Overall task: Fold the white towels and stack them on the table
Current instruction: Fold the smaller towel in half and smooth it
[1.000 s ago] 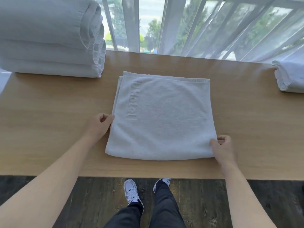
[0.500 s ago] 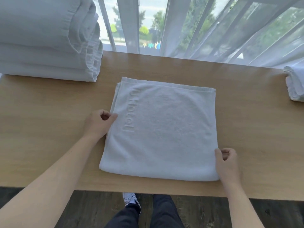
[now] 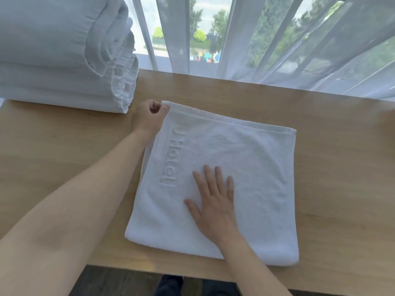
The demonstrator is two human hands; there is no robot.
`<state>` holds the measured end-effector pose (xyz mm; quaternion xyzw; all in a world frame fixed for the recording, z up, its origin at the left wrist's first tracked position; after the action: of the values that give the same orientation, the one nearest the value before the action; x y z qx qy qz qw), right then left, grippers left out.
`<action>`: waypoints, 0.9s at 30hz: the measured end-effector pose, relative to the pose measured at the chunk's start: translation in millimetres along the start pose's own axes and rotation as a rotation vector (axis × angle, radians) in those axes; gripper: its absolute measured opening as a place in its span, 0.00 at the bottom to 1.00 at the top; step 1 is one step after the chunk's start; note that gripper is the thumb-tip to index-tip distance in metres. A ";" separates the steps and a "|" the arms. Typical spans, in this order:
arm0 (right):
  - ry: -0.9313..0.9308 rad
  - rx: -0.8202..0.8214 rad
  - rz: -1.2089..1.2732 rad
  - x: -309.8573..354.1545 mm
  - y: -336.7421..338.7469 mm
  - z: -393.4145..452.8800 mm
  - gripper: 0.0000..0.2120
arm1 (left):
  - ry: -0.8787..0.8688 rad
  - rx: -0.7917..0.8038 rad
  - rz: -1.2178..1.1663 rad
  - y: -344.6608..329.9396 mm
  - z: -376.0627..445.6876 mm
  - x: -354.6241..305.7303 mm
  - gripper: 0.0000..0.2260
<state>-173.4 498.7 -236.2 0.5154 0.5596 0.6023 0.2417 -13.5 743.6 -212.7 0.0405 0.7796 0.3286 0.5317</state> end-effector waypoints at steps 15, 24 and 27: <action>0.019 0.041 -0.094 -3.2 -12.5 -23.5 0.33 | 0.209 0.003 0.016 23.0 -33.4 33.8 0.20; -0.010 0.014 -0.082 3.1 -10.1 -33.3 0.33 | 0.233 0.473 0.043 44.4 -139.1 82.1 0.20; -0.066 0.056 -0.096 -1.1 -15.2 -45.0 0.33 | 0.170 0.448 -0.226 52.3 -161.7 83.8 0.12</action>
<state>-217.5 482.5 -243.5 0.5141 0.5920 0.5568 0.2742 -203.0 743.2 -215.5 0.0420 0.8743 0.0884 0.4754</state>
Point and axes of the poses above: each hand's wrist, its own z-axis towards the middle knuckle, its own y-axis out of the back of the hand, x = y × z, the point moved 3 cm from there along z, towards the middle knuckle, and after that the axes turned 1 degree about x, right-handed, at the moved point
